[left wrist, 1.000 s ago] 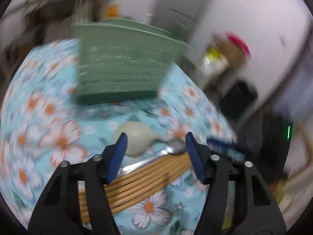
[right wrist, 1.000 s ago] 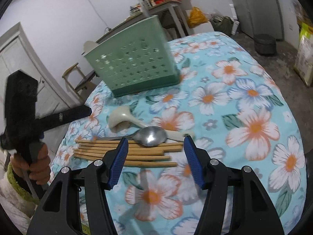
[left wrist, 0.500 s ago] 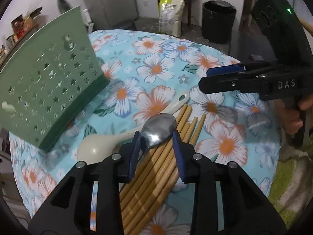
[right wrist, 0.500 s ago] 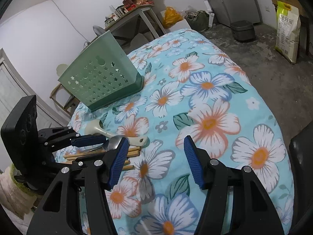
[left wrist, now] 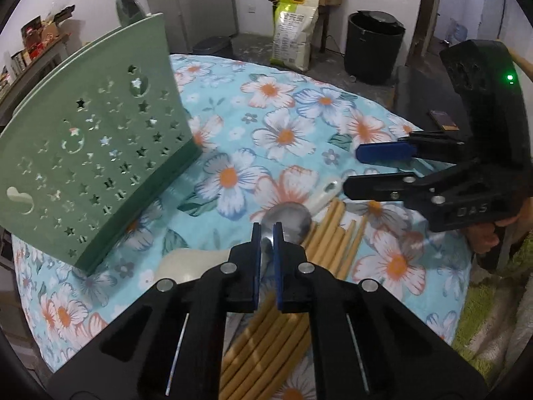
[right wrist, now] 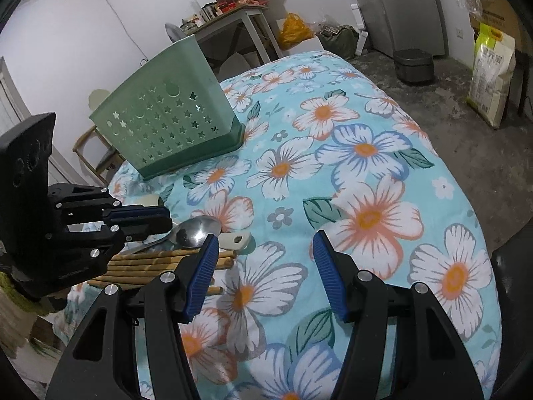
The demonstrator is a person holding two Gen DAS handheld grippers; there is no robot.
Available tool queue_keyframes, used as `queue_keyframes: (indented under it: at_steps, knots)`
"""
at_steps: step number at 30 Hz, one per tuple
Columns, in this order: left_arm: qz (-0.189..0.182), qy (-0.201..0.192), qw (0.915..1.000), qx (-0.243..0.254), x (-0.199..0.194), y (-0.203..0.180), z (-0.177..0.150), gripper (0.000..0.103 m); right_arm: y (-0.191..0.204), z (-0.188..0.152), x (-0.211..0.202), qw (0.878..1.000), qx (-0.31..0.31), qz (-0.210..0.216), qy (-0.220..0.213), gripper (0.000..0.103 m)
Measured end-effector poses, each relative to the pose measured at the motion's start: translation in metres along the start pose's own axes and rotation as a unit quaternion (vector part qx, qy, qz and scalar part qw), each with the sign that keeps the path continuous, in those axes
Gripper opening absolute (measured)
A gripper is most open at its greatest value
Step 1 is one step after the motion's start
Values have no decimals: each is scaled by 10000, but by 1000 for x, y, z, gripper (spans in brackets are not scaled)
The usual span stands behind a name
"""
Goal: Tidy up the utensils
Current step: 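Close the left gripper on the metal spoon's bowl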
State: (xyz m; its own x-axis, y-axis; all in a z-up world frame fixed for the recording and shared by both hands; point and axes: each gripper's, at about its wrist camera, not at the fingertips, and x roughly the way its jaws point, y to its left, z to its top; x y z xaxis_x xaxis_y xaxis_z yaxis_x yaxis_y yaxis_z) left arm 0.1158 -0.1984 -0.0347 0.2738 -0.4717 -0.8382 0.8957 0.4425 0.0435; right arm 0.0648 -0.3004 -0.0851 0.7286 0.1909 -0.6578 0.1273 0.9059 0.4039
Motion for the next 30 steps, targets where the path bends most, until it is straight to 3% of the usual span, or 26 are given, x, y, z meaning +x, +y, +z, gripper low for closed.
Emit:
queue_keyframes:
  at_steps: [2,4,7,13,15,16,20,25,30]
  knots:
    - [-39,32,9999,149,0,-6,-2,10,-1,-1,2,10000,-6,-13,9,58]
    - [27,94,9994,342,3,-14,-2,27,-2,-1,2,10000,9,-2,3,58]
    - [88,99,9986,508,7,-22,-1,39,-2,-1,2,10000,0,-6,-2,58]
    - [309,217,9954,884,24,-28,8,43,-2,-2,1,10000,-55,-48,-20,58]
    - [171,262,9964,789,27,-24,13,41,-2,-2,1,10000,-72,-58,-25,58]
    - [123,266,9968,749,27,-22,14,32,-1,-2,1,9999,-90,-72,-31,58]
    - [-9,205,9972,725,24,-17,19,23,1,-3,2,9998,-133,-109,-42,58]
    - [-64,80,9972,743,12,-13,22,2,1,-3,3,9998,-133,-117,-37,58]
    - [27,129,9984,550,14,-1,27,1,0,-2,3,9998,-131,-112,-40,58]
